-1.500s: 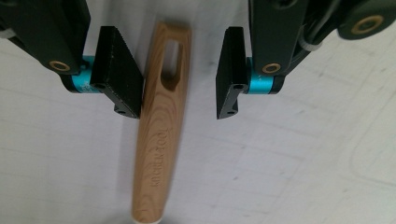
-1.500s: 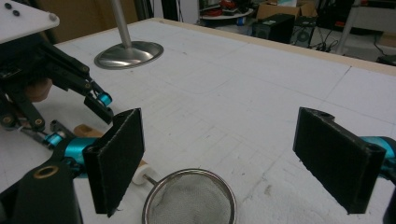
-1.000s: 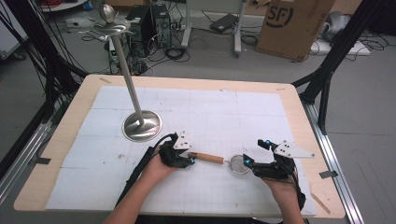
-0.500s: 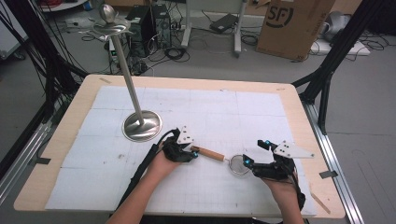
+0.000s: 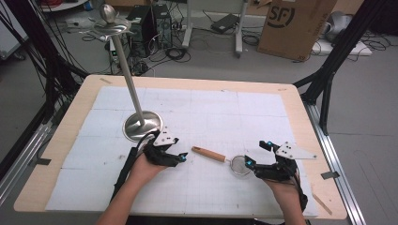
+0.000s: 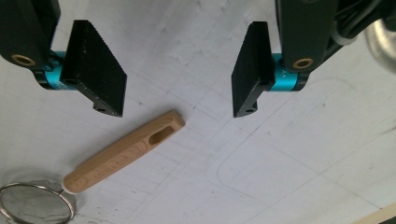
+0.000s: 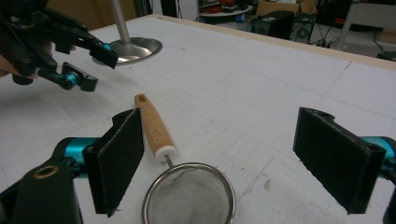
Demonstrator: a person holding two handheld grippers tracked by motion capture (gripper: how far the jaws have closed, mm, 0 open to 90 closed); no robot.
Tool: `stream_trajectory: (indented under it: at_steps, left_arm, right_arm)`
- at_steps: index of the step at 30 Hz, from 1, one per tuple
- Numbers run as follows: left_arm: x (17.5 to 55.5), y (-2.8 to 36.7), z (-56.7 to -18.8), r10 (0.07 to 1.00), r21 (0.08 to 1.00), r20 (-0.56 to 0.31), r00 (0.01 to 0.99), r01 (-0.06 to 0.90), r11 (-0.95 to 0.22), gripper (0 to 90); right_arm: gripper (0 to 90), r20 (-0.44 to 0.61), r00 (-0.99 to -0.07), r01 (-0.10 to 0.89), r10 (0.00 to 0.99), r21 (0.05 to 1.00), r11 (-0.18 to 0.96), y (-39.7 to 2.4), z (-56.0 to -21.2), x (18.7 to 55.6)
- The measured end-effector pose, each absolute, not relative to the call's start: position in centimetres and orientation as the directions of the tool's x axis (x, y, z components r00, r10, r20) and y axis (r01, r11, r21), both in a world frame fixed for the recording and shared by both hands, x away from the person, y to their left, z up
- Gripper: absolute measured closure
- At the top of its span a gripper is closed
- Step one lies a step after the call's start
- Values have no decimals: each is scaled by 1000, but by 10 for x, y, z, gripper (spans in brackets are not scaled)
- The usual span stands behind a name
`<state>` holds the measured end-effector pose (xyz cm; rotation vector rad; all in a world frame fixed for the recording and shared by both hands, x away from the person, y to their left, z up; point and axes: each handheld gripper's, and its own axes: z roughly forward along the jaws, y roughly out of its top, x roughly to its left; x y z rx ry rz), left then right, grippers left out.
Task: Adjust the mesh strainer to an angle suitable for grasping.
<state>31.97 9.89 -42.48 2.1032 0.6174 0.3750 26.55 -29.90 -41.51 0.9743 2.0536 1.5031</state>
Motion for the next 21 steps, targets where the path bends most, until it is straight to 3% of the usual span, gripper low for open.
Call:
stream_trajectory:
  at_steps: [14,21]
  left_arm:
    - [299,166,-417,621,905,-41,783,293,-309,277]
    - [294,184,-416,607,916,-20,794,258,-308,245]
  right_arm:
    - [155,58,-677,304,734,930,208,-294,-420,266]
    - [155,49,-684,297,728,930,216,-291,-419,266]
